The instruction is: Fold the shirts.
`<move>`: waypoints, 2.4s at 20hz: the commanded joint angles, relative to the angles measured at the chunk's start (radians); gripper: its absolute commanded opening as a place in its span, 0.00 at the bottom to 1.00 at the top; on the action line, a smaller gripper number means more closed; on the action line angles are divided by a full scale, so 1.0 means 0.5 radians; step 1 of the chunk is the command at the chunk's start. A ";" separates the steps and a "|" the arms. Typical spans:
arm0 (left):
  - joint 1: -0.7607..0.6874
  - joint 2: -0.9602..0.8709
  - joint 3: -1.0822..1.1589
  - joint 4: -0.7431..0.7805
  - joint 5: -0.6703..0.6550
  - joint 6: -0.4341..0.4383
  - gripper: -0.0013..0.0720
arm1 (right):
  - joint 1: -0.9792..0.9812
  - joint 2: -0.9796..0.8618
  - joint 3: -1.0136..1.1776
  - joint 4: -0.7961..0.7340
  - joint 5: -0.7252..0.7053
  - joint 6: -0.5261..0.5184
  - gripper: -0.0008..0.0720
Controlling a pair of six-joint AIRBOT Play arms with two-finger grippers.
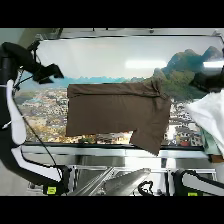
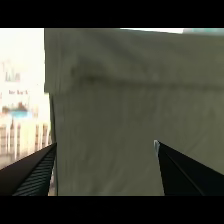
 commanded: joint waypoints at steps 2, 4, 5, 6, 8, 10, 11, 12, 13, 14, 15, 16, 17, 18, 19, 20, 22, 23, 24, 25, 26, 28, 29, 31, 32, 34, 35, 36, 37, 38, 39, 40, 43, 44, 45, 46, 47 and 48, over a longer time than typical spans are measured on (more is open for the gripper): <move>0.133 0.520 -1.007 -0.005 0.012 -0.032 0.98 | -0.099 0.250 -0.696 0.175 -0.107 -0.156 0.51; 0.133 0.675 -1.518 -0.006 -0.115 -0.028 0.98 | -0.148 0.255 -0.941 0.436 -0.189 -0.311 0.51; 0.133 0.718 -1.719 -0.006 -0.182 0.004 0.98 | -0.171 0.255 -1.036 0.536 -0.192 -0.382 0.51; 0.133 0.726 -1.857 -0.008 -0.231 0.019 0.98 | -0.191 0.255 -1.096 0.556 -0.187 -0.406 0.51; 0.134 0.719 -2.059 -0.004 -0.340 0.066 0.98 | -0.256 0.255 -1.157 0.541 -0.191 -0.439 0.51; 0.133 0.664 -2.127 -0.004 -0.404 0.073 0.98 | -0.345 0.256 -1.164 0.542 -0.233 -0.458 0.51; 0.133 0.613 -2.113 -0.005 -0.404 0.072 0.98 | -0.385 0.255 -1.164 0.542 -0.255 -0.475 0.51; 0.133 0.570 -2.086 -0.005 -0.394 0.072 0.98 | -0.426 0.255 -1.164 0.540 -0.275 -0.477 0.51; 0.133 0.535 -2.048 -0.005 -0.376 0.072 0.98 | -0.463 0.255 -1.165 0.541 -0.288 -0.480 0.51; 0.133 0.511 -2.007 -0.005 -0.366 0.072 0.98 | -0.486 0.255 -1.165 0.542 -0.285 -0.479 0.51; 0.133 0.496 -1.968 -0.006 -0.373 0.072 0.98 | -0.496 0.255 -1.165 0.542 -0.284 -0.479 0.51; 0.133 0.482 -1.946 -0.011 -0.380 0.072 0.98 | -0.495 0.255 -1.165 0.542 -0.282 -0.480 0.51; 0.133 0.466 -1.940 -0.027 -0.390 0.073 0.98 | -0.494 0.255 -1.168 0.541 -0.275 -0.479 0.51; 0.133 0.440 -1.940 -0.041 -0.393 0.076 0.98 | -0.494 0.255 -1.176 0.541 -0.269 -0.479 0.51; 0.133 0.413 -1.940 -0.069 -0.394 0.077 0.98 | -0.494 0.255 -1.192 0.534 -0.244 -0.478 0.51; 0.133 0.388 -1.939 -0.110 -0.394 0.089 0.93 | -0.494 0.253 -1.216 0.533 -0.209 -0.474 0.51; 0.132 0.340 -1.901 -0.216 -0.393 0.173 0.55 | -0.494 0.217 -1.260 0.533 -0.193 -0.474 0.51; 0.132 0.318 -1.852 -0.227 -0.388 0.173 0.43 | -0.493 0.183 -1.281 0.534 -0.193 -0.474 0.51; 0.132 0.312 -1.805 -0.229 -0.378 0.173 0.23 | -0.493 0.146 -1.299 0.534 -0.192 -0.474 0.51; 0.130 0.314 -1.763 -0.230 -0.370 0.173 0.11 | -0.488 0.098 -1.321 0.534 -0.174 -0.474 0.52; 0.130 0.314 -1.722 -0.227 -0.353 0.174 0.04 | -0.475 0.056 -1.337 0.533 -0.143 -0.475 0.57; 0.130 0.314 -1.684 -0.227 -0.317 0.174 0.04 | -0.409 -0.039 -1.353 0.534 -0.084 -0.479 0.71; 0.130 0.314 -1.687 -0.225 -0.309 0.173 0.04 | -0.356 -0.085 -1.356 0.534 -0.073 -0.480 0.69; 0.128 0.315 -1.719 -0.220 -0.309 0.173 0.04 | -0.220 -0.171 -1.355 0.536 -0.056 -0.479 0.69; 0.128 0.315 -1.736 -0.216 -0.299 0.174 0.04 | -0.143 -0.202 -1.355 0.546 -0.056 -0.480 0.69; 0.128 0.316 -1.741 -0.215 -0.291 0.174 0.04 | 0.001 -0.220 -1.355 0.562 -0.016 -0.481 0.69; 0.128 0.326 -1.739 -0.214 -0.291 0.174 0.04 | 0.054 -0.220 -1.351 0.586 0.034 -0.482 0.65; 0.128 0.341 -1.738 -0.214 -0.297 0.174 0.04 | 0.091 -0.220 -1.350 0.632 0.070 -0.499 0.36; 0.128 0.366 -1.739 -0.209 -0.308 0.174 0.04 | 0.108 -0.220 -1.345 0.664 0.069 -0.554 0.05; 0.128 0.404 -1.739 -0.156 -0.317 0.173 0.04 | 0.111 -0.220 -1.334 0.652 0.053 -0.557 0.05; 0.128 0.449 -1.739 -0.047 -0.302 0.154 0.04 | 0.099 -0.215 -1.332 0.648 0.019 -0.555 0.05; 0.128 0.494 -1.740 0.066 -0.262 0.111 0.04 | 0.092 -0.198 -1.334 0.601 -0.024 -0.526 0.05; 0.128 0.637 -1.747 0.430 -0.062 0.050 0.04 | 0.109 -0.028 -1.393 0.248 -0.072 -0.256 0.05; 0.128 0.692 -1.769 0.475 -0.044 0.050 0.04 | 0.108 0.050 -1.424 0.165 -0.072 -0.217 0.05; 0.129 0.755 -1.818 0.485 -0.063 0.050 0.04 | 0.105 0.137 -1.450 0.083 -0.070 -0.158 0.05; 0.128 0.806 -1.884 0.485 -0.096 0.050 0.04 | 0.104 0.214 -1.464 0.045 -0.056 -0.130 0.05; 0.129 0.852 -1.967 0.485 -0.142 0.050 0.04 | 0.104 0.279 -1.465 0.060 -0.027 -0.125 0.05; 0.129 0.880 -2.032 0.485 -0.175 0.052 0.04 | 0.104 0.328 -1.462 0.140 0.002 -0.153 0.05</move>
